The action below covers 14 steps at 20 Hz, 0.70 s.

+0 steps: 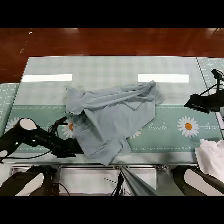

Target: Fold the shirts.

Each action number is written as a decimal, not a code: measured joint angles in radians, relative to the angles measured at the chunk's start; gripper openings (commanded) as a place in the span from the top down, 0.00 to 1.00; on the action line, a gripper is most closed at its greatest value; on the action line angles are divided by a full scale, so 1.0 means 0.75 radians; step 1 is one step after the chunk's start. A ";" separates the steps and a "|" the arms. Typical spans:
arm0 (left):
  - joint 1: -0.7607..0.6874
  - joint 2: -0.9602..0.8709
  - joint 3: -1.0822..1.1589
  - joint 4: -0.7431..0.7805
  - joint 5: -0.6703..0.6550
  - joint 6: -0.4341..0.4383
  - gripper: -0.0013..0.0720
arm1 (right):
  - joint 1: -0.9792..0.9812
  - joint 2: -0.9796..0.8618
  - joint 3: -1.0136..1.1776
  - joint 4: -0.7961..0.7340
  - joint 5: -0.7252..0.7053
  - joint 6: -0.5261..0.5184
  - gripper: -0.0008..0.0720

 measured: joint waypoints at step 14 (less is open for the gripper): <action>-0.294 -0.370 0.000 -0.385 0.322 0.170 0.95 | -0.001 -0.024 -0.003 0.052 -0.053 -0.004 0.26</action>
